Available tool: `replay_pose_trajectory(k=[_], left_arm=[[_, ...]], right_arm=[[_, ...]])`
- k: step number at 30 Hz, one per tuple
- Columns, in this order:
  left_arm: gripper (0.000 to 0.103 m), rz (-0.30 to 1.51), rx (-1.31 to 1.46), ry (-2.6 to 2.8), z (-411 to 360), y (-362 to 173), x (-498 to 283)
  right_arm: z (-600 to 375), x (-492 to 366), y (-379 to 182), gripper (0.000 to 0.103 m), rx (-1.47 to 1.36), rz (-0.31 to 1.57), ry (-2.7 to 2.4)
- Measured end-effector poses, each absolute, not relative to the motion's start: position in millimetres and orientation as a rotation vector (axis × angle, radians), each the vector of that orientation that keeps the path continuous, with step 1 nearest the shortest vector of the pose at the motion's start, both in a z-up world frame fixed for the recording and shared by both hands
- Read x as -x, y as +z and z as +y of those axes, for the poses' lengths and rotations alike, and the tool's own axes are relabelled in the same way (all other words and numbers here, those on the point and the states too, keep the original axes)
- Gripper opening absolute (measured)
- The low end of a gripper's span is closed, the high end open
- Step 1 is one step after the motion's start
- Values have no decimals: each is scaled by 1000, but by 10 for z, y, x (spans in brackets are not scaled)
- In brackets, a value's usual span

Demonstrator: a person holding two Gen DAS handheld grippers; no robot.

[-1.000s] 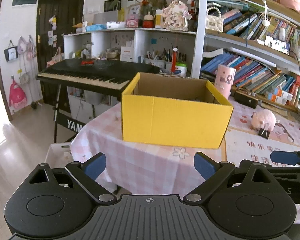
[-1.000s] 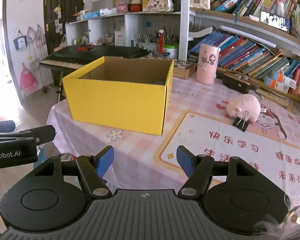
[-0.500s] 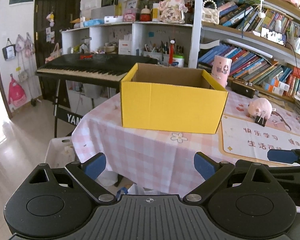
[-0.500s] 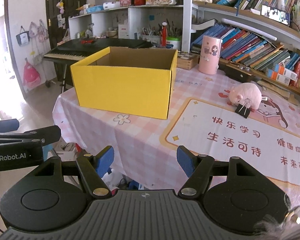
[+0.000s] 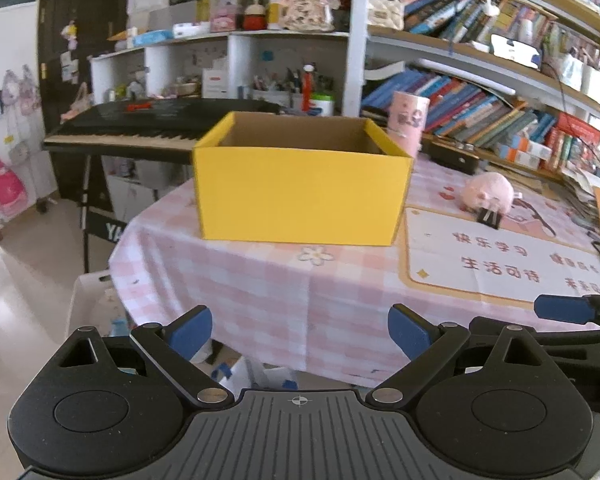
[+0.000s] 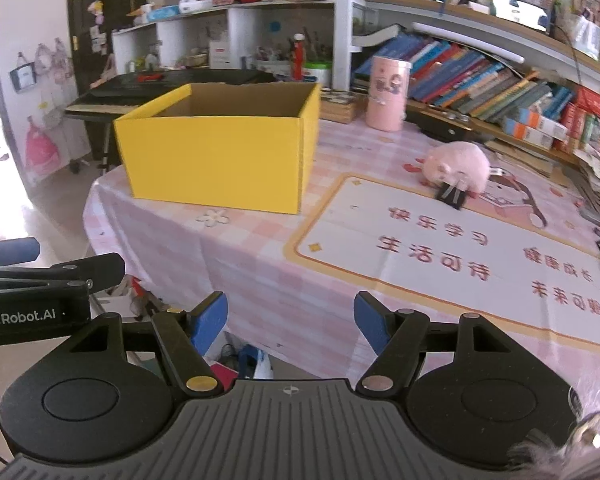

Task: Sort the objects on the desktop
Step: 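Move both open tools back toward the pink plush pig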

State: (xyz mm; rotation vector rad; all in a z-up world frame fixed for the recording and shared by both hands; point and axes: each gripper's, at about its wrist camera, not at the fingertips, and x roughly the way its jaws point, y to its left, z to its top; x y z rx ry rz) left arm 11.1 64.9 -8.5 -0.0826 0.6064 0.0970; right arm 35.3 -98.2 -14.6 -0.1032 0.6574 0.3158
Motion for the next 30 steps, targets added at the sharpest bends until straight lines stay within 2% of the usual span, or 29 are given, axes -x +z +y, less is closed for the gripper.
replay_pose_trajectory(k=[14, 30], left_arm=[[96, 627, 29, -59, 132, -133, -380], [96, 665, 19, -118, -548, -184, -914]], right_arm=[[-1514, -390, -201, 68, 48, 685, 164], [-2205, -862, -238, 68, 37, 729, 98]])
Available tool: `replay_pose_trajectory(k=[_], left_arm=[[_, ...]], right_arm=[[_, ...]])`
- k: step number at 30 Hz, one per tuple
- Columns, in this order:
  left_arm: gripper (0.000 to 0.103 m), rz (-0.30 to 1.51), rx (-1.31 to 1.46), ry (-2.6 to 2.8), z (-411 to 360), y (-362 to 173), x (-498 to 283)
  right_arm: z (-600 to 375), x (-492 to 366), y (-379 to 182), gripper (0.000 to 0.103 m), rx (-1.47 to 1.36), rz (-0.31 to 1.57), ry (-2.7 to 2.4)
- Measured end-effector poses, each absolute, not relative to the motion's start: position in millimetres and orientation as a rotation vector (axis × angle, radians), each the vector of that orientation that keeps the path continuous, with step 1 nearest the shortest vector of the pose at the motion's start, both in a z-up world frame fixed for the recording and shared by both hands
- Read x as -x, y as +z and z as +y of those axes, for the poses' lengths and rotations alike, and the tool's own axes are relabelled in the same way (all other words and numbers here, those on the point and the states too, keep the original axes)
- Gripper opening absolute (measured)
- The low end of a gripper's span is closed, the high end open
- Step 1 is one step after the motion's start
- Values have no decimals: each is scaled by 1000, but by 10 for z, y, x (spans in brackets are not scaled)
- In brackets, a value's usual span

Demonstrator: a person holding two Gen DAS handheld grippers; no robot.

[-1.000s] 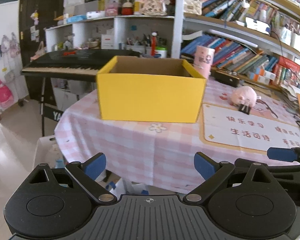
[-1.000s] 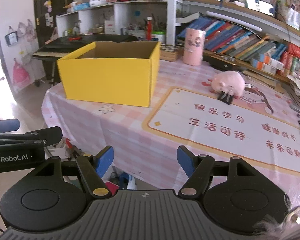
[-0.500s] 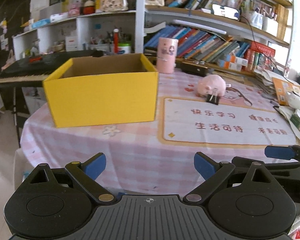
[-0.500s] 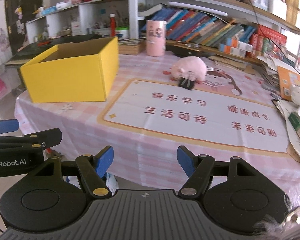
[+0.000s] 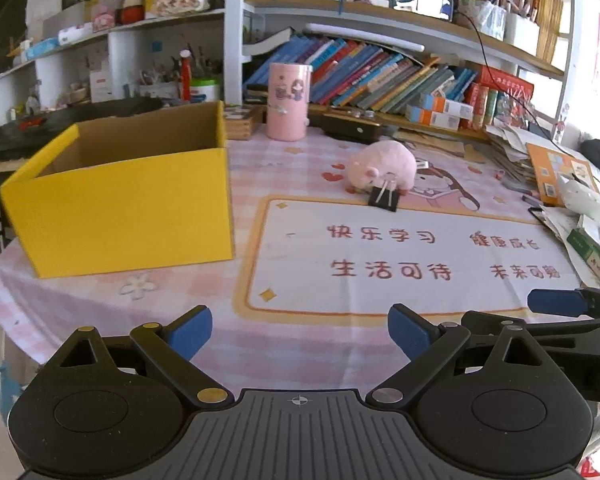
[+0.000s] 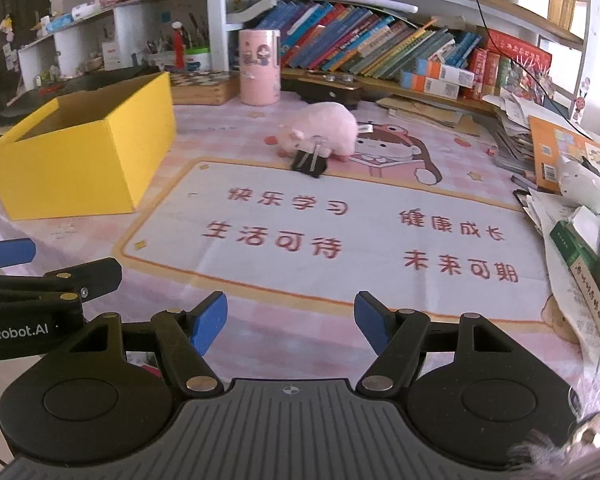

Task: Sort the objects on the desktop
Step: 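Move both open tools back toward the pink plush pig, then grasp the black binder clip with the left tool while the right tool approaches the pink pig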

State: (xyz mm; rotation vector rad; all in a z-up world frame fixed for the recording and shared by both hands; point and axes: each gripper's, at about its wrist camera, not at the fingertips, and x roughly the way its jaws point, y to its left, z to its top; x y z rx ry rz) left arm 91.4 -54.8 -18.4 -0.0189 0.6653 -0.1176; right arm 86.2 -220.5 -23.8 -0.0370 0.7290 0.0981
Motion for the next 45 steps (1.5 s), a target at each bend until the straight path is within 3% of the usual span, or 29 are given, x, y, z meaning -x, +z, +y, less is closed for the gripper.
replay_pose_trajectory(k=[21, 29, 45], left_arm=[[96, 683, 4, -104, -1348, -248, -1735], [86, 683, -19, -40, -1495, -320, -2093], [86, 677, -87, -121, -1970, -592, -3033]], right_arm=[[-3093, -1737, -294, 69, -6, 758, 88], [-3312, -2103, -274, 69, -35, 743, 105], [-3636, -2717, -214, 69, -57, 706, 95]])
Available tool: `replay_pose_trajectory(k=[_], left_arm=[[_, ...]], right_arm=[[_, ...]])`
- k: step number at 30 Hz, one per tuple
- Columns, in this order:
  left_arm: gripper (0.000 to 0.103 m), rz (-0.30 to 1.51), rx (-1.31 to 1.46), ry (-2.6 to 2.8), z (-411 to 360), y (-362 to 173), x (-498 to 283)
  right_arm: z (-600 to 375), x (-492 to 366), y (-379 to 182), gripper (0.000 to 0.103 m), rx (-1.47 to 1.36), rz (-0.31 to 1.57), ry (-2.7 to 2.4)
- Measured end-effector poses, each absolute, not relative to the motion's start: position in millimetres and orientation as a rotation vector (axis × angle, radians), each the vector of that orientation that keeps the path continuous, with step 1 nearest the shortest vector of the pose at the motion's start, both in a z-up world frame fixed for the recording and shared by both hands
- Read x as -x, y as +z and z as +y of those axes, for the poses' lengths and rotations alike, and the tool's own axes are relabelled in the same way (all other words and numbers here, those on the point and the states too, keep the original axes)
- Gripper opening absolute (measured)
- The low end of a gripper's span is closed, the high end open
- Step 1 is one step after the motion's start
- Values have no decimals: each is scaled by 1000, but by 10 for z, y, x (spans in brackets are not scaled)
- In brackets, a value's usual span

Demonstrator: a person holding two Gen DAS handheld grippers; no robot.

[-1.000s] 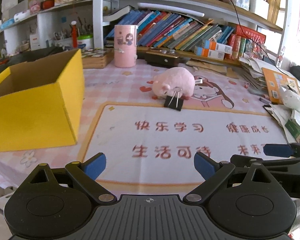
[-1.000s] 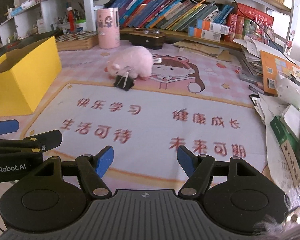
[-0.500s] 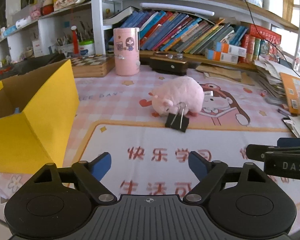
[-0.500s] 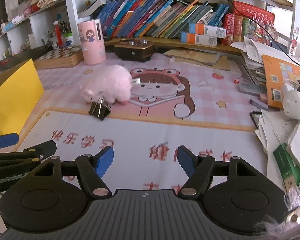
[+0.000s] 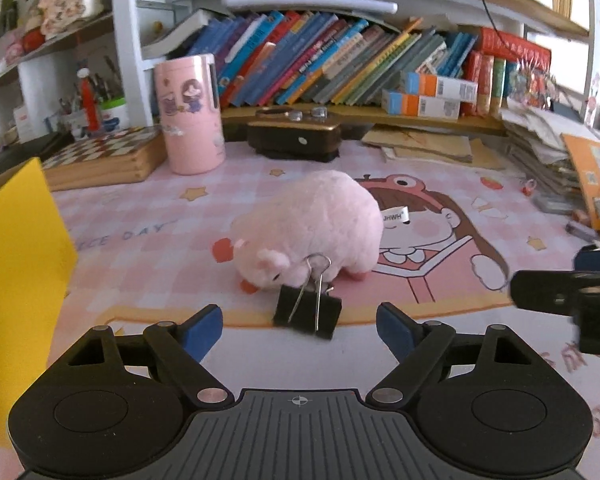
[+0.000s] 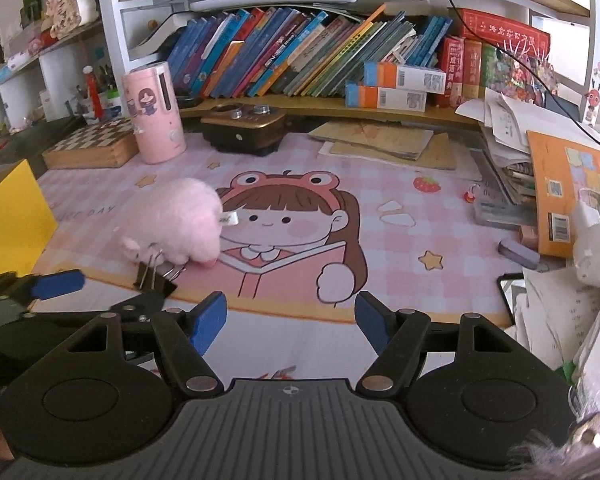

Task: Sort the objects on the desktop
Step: 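Grasp the black binder clip with the left tool while the right tool approaches the pink pig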

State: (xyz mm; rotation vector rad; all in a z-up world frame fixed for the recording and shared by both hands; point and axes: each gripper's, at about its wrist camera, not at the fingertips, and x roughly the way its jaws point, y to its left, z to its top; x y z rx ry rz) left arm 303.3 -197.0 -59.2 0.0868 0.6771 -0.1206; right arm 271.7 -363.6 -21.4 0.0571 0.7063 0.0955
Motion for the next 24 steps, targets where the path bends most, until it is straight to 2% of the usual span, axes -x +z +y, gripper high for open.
replay_pose_trajectory(k=[3, 5, 7, 11, 13, 18, 24], left_arm=[[85, 696, -105, -131, -2034, -691, -3170], [79, 706, -108, -140, -2062, -742, -3228], [68, 715, -106, -148, -2075, -780, -3267], [58, 709, -86, -166, -2059, -809, -3307], [44, 699, -87, -169, -2049, -806, -3312], [42, 700, -64, -175, -1959, -708, -3210], [42, 692, 18, -99, -1620, -501, -2877]], right_arm=[[-3671, -2766, -216, 69, -56, 707, 96], [-3688, -2784, -221, 69, -55, 708, 99], [-3702, -2801, -226, 69, -53, 710, 100], [-3720, -2837, -240, 69, -52, 716, 99], [-3718, -2858, -243, 69, -52, 716, 101], [-3664, -2937, -247, 70, -47, 711, 130], [-3401, -3152, -253, 79, -38, 712, 233]])
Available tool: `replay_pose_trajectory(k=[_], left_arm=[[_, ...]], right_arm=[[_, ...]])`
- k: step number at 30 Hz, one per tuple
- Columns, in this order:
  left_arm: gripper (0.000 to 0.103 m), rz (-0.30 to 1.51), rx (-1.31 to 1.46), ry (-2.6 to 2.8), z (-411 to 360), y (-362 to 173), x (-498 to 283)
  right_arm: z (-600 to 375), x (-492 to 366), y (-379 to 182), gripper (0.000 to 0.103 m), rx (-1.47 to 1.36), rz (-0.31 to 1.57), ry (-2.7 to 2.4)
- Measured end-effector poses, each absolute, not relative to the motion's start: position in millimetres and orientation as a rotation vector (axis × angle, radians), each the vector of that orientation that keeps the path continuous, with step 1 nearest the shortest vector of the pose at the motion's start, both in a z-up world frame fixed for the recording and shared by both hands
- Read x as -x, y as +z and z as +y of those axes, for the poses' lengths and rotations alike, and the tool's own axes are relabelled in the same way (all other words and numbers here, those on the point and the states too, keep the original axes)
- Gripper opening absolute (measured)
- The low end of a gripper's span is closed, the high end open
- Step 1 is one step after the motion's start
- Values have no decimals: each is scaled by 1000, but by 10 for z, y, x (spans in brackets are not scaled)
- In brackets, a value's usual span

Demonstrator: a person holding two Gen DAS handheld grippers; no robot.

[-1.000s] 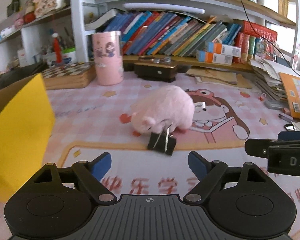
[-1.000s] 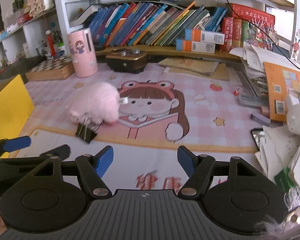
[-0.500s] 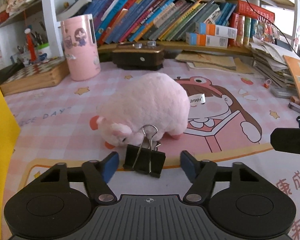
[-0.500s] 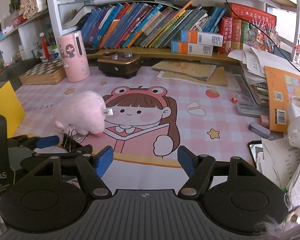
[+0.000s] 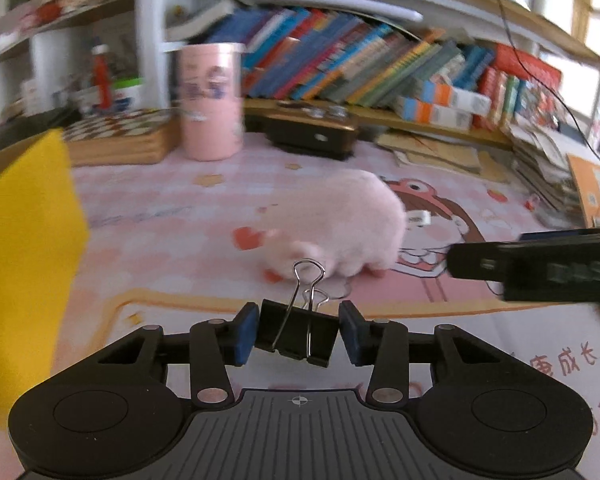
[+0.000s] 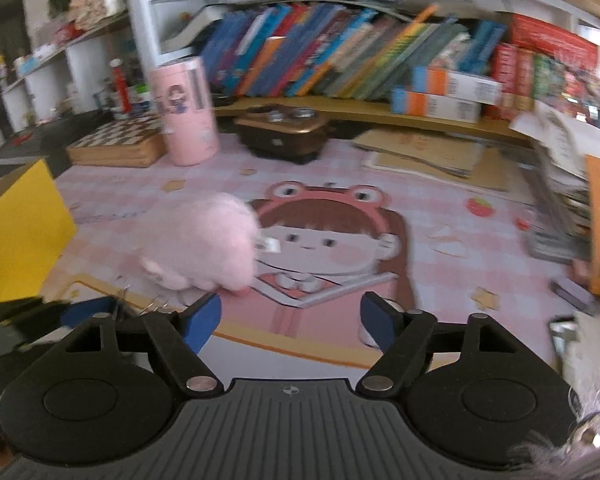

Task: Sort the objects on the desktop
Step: 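Grasp the pink plush pig with the right tool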

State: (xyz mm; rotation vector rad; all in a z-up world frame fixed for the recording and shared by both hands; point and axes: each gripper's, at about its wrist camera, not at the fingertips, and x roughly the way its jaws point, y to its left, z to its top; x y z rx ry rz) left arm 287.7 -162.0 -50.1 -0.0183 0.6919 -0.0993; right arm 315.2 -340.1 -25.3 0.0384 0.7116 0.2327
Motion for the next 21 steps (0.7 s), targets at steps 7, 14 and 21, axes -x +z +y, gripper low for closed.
replay_pose_trajectory(k=[7, 14, 21], left_arm=[[42, 694, 120, 39, -1225, -307, -2537], [42, 682, 145, 94, -1093, -194, -2363], [42, 677, 141, 109, -1067, -131, -2307]], right_arm=[[-2952, -3460, -281, 103, 62, 648, 367], [-2683, -3883, -411, 103, 163, 671, 445], [-2557, -4073, -612, 100, 147, 720, 494]])
